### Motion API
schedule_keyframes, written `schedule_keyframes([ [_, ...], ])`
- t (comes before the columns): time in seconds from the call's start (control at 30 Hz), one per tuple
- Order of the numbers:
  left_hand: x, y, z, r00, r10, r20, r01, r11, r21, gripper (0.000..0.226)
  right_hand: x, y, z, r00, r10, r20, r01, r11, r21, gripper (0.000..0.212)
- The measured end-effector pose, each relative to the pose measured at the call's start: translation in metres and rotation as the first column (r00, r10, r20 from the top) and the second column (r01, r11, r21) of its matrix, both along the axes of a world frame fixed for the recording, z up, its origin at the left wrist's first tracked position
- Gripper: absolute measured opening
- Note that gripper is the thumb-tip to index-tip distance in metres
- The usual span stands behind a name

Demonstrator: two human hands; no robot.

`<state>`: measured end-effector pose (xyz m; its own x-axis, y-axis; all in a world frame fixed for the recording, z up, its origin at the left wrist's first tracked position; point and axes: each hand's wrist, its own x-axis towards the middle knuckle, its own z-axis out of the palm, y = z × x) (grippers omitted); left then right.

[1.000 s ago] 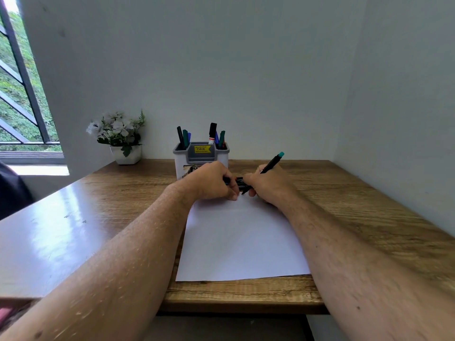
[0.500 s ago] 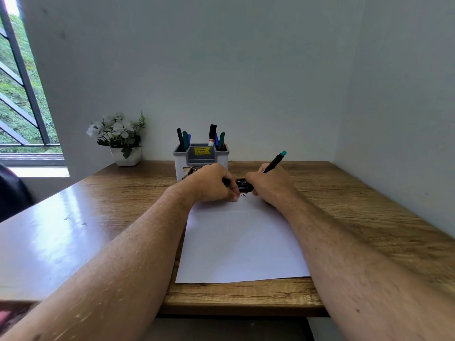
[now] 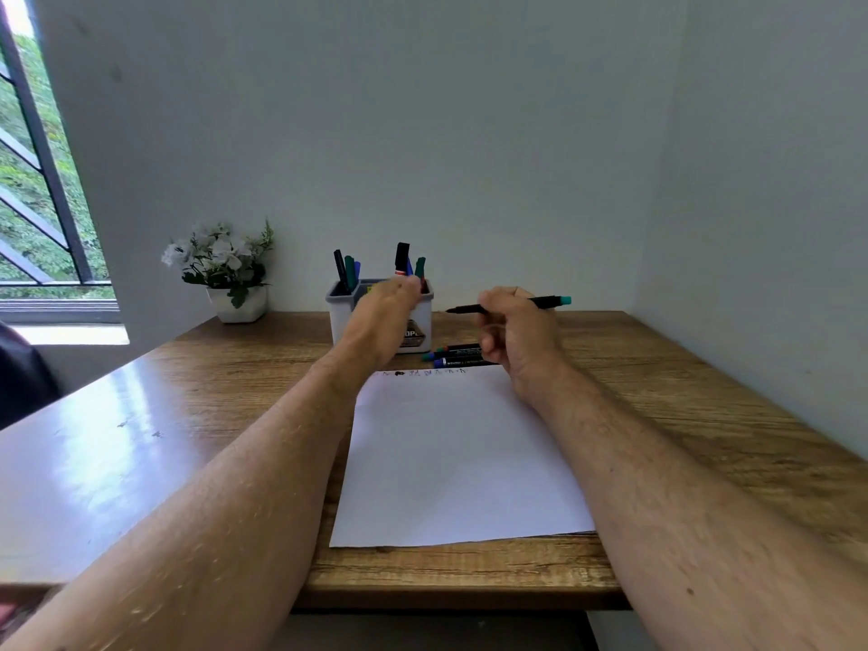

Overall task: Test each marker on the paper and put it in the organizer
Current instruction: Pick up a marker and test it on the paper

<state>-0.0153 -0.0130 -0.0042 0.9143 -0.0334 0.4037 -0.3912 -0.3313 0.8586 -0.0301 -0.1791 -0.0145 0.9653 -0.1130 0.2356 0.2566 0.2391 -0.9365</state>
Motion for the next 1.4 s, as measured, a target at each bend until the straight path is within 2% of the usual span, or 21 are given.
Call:
schedule_keyframes([
  [0.03, 0.0002, 0.0004, 0.0035, 1.000, -0.023, -0.015, 0.020, 0.991, -0.136, 0.024, -0.0016, -0.0004, 0.0005, 1.000, 0.011, -0.006, -0.011, 1.000, 0.024, 0.009],
  [0.1, 0.0018, 0.0019, 0.0074, 1.000, -0.003, -0.020, -0.003, 0.958, -0.288, 0.015, -0.0030, -0.0014, 0.0013, 1.000, 0.024, -0.018, -0.023, 0.997, 0.077, 0.015],
  [0.2, 0.0023, 0.0024, 0.0067, 0.998, 0.031, -0.057, -0.051, 0.917, -0.396, 0.024, -0.0019, -0.0011, 0.0017, 0.999, 0.037, -0.013, -0.035, 0.993, 0.117, 0.011],
  [0.3, 0.0031, 0.0012, 0.0046, 0.997, -0.071, -0.041, 0.044, 0.886, -0.462, 0.029, -0.0005, 0.0001, 0.0013, 0.999, 0.051, 0.010, -0.052, 0.991, 0.121, 0.009],
  [0.5, 0.0050, -0.0010, 0.0039, 0.994, -0.075, -0.076, 0.027, 0.863, -0.505, 0.031, 0.0011, 0.0004, 0.0009, 0.998, 0.051, 0.024, -0.054, 0.988, 0.146, 0.017],
  [0.67, 0.0050, -0.0008, 0.0061, 0.994, -0.075, -0.083, 0.013, 0.819, -0.574, 0.033, 0.0015, 0.0006, 0.0012, 0.998, 0.054, 0.034, -0.058, 0.988, 0.144, 0.016],
  [0.87, 0.0040, -0.0022, 0.0027, 0.989, -0.125, -0.079, 0.067, 0.853, -0.518, 0.034, 0.0008, 0.0019, 0.0014, 0.997, 0.062, 0.042, -0.067, 0.989, 0.134, 0.020],
  [1.17, 0.0062, -0.0018, 0.0033, 0.988, -0.115, -0.100, 0.044, 0.843, -0.536, 0.033, 0.0024, 0.0004, 0.0018, 0.998, 0.052, 0.039, -0.057, 0.986, 0.157, 0.024],
  [1.4, 0.0039, -0.0025, 0.0015, 0.983, -0.154, -0.097, 0.094, 0.884, -0.458, 0.035, 0.0003, 0.0013, 0.0025, 0.996, 0.075, 0.042, -0.079, 0.989, 0.126, 0.014],
])
